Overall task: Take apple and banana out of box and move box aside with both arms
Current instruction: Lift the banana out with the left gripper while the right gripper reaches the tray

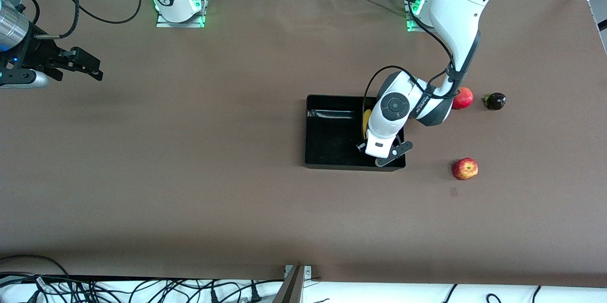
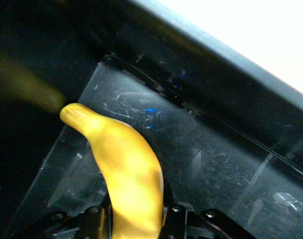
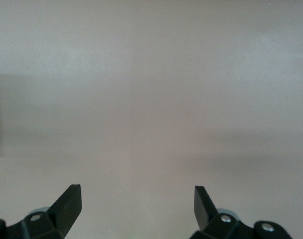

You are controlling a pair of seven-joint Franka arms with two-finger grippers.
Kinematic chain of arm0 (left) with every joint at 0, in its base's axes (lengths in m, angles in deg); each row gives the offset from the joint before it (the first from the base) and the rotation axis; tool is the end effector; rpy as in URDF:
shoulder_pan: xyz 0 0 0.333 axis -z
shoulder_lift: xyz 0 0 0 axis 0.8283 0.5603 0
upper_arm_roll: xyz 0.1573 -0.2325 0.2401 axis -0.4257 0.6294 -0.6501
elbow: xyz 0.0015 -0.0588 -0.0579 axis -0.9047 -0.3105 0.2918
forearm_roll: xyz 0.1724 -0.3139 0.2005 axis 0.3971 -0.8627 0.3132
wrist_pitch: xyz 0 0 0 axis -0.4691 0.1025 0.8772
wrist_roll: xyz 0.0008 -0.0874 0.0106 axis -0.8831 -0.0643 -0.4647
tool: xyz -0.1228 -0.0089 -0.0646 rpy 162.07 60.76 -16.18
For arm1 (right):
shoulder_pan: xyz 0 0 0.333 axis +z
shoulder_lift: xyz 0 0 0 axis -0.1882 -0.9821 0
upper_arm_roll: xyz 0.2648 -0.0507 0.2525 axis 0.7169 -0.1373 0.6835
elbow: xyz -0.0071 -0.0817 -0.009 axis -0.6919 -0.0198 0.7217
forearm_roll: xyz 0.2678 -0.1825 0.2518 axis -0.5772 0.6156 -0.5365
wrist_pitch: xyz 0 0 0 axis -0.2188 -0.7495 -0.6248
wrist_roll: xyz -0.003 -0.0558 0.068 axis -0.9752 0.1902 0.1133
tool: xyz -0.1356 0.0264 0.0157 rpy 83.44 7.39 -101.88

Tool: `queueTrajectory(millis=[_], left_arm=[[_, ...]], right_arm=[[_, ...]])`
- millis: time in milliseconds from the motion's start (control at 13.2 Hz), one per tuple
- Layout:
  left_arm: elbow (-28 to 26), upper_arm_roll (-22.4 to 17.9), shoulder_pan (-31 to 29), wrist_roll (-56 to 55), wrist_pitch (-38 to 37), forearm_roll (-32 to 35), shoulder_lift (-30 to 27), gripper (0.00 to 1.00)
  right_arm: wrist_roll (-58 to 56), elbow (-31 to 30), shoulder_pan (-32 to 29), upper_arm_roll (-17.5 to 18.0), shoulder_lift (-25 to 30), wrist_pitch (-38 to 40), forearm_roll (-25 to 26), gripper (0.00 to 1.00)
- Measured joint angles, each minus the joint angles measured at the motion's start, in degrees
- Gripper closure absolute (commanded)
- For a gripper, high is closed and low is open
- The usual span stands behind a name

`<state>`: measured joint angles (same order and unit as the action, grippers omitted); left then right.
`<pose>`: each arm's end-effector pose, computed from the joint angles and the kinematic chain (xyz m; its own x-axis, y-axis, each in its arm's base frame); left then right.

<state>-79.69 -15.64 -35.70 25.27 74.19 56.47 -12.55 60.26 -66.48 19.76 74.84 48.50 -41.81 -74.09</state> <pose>0.6192 -0.3076 0.1825 0.8505 0.5258 -0.0107 0.5253 -0.8503 -0.0313 0.5638 0.0238 0.6106 0.9996 0.0095 -0.0253 0.0092 -0.9999 -0.0134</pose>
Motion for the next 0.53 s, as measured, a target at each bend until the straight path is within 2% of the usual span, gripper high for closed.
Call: queueTrajectory(millis=[303, 530], left_arm=[[7.94, 1.46, 0.08, 0.10, -17.82, -0.61, -3.24, 1.00], [15.53, 1.25, -0.05, 8.48, -33.62, -3.21, -4.91, 1.00]], right_arm=[[0.00, 0.00, 0.00, 0.00, 0.00, 0.00, 0.00, 0.00], [0.00, 0.00, 0.00, 0.00, 0.00, 0.00, 0.00, 0.00]])
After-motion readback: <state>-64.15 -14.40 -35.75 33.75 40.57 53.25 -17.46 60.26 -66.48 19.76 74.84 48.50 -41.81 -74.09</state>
